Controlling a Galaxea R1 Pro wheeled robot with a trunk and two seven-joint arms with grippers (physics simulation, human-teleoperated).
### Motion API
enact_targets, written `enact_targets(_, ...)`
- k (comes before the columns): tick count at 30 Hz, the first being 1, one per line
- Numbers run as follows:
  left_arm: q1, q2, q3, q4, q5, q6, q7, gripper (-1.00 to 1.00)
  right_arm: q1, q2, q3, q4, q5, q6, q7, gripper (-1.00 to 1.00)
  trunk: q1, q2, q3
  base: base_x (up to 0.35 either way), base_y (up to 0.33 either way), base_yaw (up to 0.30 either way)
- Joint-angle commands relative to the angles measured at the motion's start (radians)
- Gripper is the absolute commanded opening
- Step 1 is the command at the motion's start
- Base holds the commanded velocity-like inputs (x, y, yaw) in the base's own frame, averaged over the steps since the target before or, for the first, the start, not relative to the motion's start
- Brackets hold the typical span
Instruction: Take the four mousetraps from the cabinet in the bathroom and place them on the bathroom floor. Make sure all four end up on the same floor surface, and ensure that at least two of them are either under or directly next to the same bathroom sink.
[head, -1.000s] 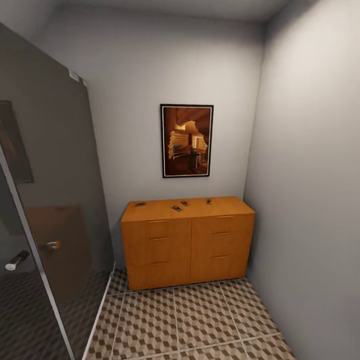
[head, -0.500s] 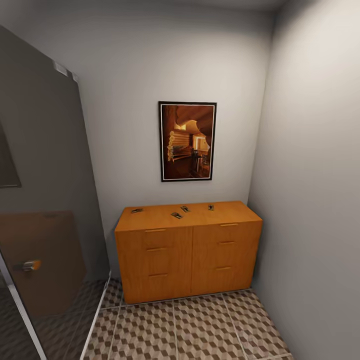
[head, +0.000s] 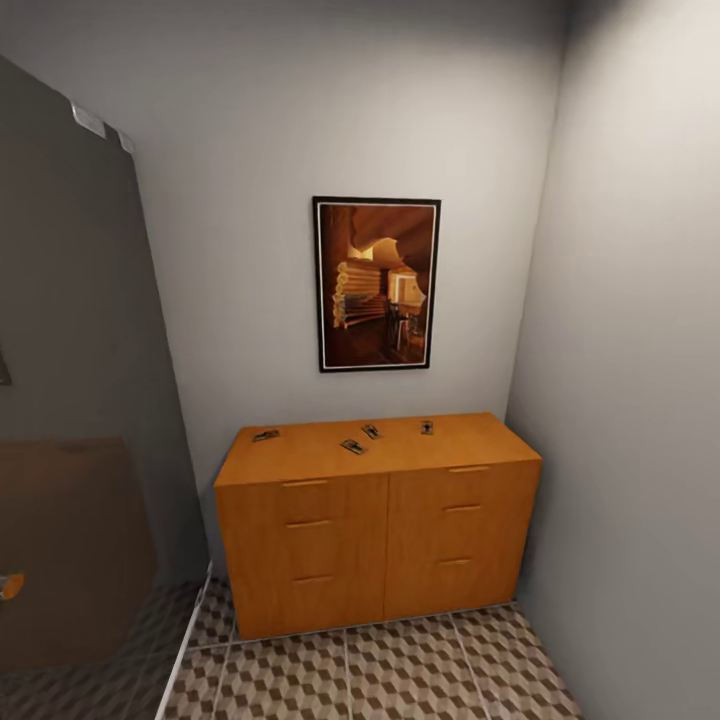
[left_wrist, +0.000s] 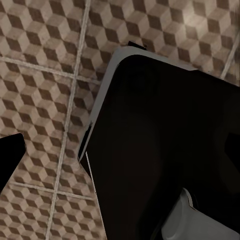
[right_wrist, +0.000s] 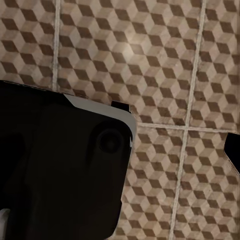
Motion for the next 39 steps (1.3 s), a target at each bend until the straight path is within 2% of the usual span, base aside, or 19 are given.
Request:
enact_targets(1,0.000,0.000,0.007,0.001,0.001,-0.002,0.000,1.00,0.000,-0.001,0.005,0.001,0.003,-0.003,0.000,1.00,0.001,0.000,0.000,0.336,0.000,0.000)
enact_targets(15,0.000,-0.001,0.007,0.001,0.001,-0.003,0.000,1.00,0.000,0.000,0.005,0.001,0.002,-0.004,0.001,1.00,0.001,0.000,0.000,0.319,0.000,0.000)
enact_targets(24,0.000,-0.002,0.007,0.001,0.001,-0.003,0.000,1.00,0.000,-0.001,0.005,0.001,0.003,-0.004,0.001,1.00,0.001,0.000,0.000,0.092,0.000,0.000)
enact_targets(26,-0.012,0.009,-0.005,0.000,-0.011,0.009,-0.012,1.00,-0.012,-0.012,0.012,0.006,0.001,0.008,0.012,1.00,0.001,0.000,0.000,0.000,0.000,0.000)
enact_targets(30,-0.019,0.009,-0.003,0.001,-0.016,0.011,-0.020,1.00,-0.018,-0.010,0.007,0.002,0.001,0.016,0.023,1.00,0.001,0.000,0.000,0.000,0.000,0.000)
enact_targets(38,0.007,0.007,0.029,-0.002,0.023,-0.024,0.020,1.00,0.007,0.000,-0.009,-0.022,0.000,-0.024,-0.022,1.00,0.001,0.000,0.000,0.000,0.000,0.000)
enact_targets(39,0.013,0.013,0.034,-0.008,0.028,-0.030,0.025,1.00,0.013,0.005,-0.011,-0.028,-0.001,-0.030,-0.028,1.00,0.001,0.000,0.000,0.000,0.000,0.000)
